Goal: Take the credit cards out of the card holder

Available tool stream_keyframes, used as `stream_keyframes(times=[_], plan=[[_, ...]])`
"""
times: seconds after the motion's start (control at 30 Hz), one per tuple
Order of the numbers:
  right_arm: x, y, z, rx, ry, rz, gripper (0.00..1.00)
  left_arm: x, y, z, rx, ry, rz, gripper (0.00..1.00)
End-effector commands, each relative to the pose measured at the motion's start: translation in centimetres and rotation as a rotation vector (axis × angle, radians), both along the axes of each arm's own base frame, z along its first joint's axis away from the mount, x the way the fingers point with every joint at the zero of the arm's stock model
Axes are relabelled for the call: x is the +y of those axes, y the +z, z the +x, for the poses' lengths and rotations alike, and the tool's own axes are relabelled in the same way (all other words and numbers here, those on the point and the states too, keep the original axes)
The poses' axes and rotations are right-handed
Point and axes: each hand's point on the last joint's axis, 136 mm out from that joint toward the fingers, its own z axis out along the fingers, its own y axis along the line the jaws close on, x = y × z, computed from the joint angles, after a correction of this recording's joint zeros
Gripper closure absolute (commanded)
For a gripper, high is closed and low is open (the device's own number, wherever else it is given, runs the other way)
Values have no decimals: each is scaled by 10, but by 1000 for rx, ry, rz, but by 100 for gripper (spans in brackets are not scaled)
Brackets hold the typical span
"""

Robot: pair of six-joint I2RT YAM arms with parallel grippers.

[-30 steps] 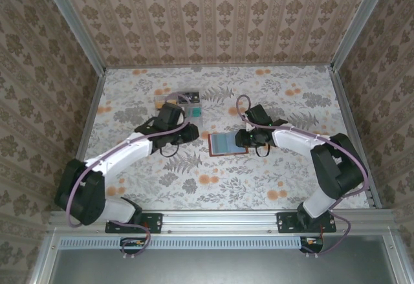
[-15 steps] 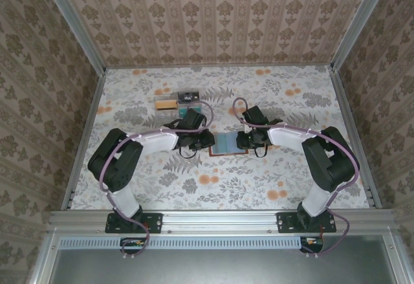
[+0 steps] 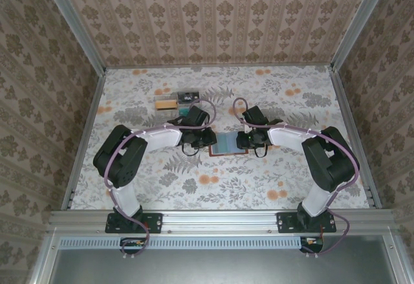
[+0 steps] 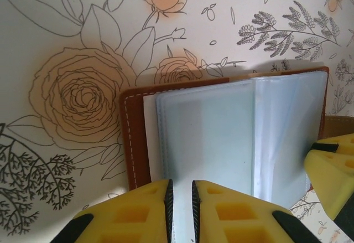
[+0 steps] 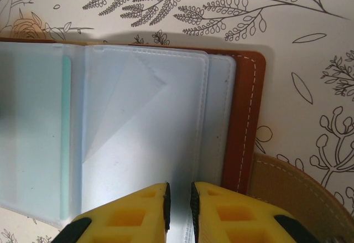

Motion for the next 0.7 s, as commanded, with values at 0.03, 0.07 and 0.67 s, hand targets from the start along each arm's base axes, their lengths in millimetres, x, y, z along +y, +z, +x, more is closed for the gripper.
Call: stream_keyframes(times=[0.03,0.07,0.67], plan=[[0,-7,-4,28,-8,-2,78,-2,-11,-5,44,-10,35,80],[0,-8,-5,29,-9,-2,78,-3,-13,-6,51,-12,34,80],[1,-15,-7,50,-12,1,77,-46,11,-5,2,-100,-221,32]])
